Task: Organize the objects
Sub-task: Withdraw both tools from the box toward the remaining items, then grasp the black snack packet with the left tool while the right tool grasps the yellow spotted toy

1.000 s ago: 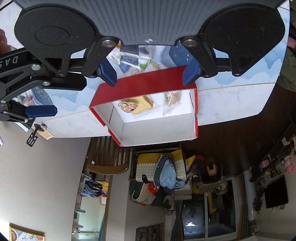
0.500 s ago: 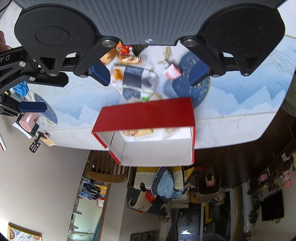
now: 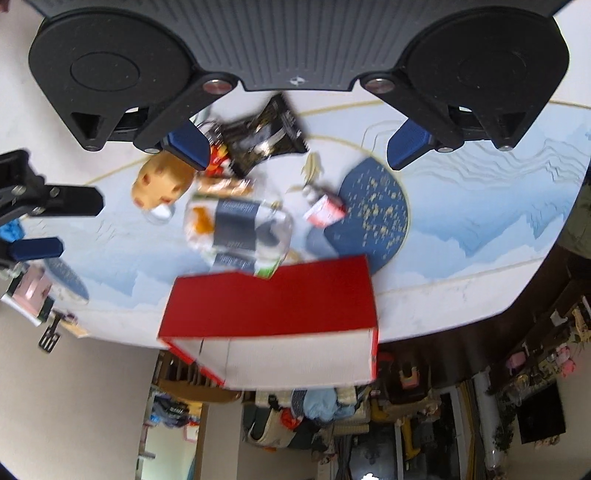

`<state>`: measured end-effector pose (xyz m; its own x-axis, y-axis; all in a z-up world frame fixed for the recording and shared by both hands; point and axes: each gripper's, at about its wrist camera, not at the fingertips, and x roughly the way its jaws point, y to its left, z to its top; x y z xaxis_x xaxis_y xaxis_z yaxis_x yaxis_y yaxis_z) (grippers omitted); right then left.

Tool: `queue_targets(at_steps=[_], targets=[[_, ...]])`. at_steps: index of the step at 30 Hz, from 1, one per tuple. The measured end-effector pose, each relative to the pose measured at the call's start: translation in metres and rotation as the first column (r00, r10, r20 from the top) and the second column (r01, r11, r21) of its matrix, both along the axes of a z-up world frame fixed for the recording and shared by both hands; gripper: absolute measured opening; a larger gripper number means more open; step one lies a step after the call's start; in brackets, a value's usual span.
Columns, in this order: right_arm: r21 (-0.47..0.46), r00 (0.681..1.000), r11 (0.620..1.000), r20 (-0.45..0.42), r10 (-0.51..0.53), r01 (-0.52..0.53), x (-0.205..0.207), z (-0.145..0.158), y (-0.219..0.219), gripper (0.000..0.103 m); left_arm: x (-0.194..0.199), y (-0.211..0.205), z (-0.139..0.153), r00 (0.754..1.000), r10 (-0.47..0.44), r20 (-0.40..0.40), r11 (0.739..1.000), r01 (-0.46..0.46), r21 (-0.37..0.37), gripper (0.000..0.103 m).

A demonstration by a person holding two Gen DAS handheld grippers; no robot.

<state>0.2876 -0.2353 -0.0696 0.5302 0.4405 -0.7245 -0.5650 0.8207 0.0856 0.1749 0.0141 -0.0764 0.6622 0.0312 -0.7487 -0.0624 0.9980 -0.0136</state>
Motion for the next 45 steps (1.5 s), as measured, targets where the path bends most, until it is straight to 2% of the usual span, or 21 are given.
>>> queue_targets(at_steps=[11,17,23,30,37,39,41,45], targets=[[-0.011,0.994,1.000,-0.106,-0.029,0.028,0.015,-0.031,0.005,0.102,0.008,0.004,-0.040,0.997,-0.014,-0.080,1.000,0.015,0.015,0.102],[-0.023,0.992,1.000,-0.129,-0.016,0.013,0.017,-0.040,0.013,0.100,0.016,0.005,-0.046,0.996,-0.008,-0.085,1.000,0.007,-0.014,0.102],[-0.044,0.990,0.999,-0.144,0.002,-0.009,0.019,-0.049,0.022,0.097,0.024,0.002,-0.052,0.994,-0.062,-0.093,0.998,0.058,-0.040,0.102],[-0.055,0.988,0.998,-0.152,0.003,-0.012,0.025,-0.055,0.029,0.094,0.035,0.009,-0.059,0.994,-0.041,-0.103,0.994,0.030,-0.106,0.102],[-0.050,0.985,0.999,-0.174,0.003,-0.012,0.029,-0.061,0.033,0.088,0.041,0.009,-0.064,0.992,-0.055,-0.114,0.991,0.040,-0.127,0.101],[-0.039,0.982,0.999,-0.188,-0.002,-0.005,0.031,-0.063,0.033,0.086,0.041,0.009,-0.065,0.992,-0.054,-0.111,0.988,0.038,-0.147,0.099],[-0.035,0.981,0.999,-0.194,-0.007,0.000,0.032,-0.064,0.033,0.084,0.042,0.009,-0.065,0.992,-0.059,-0.111,0.987,0.041,-0.158,0.091],[-0.035,0.980,0.999,-0.198,-0.011,0.004,0.032,-0.065,0.034,0.083,0.042,0.008,-0.065,0.993,-0.064,-0.103,0.985,0.046,-0.169,0.081]])
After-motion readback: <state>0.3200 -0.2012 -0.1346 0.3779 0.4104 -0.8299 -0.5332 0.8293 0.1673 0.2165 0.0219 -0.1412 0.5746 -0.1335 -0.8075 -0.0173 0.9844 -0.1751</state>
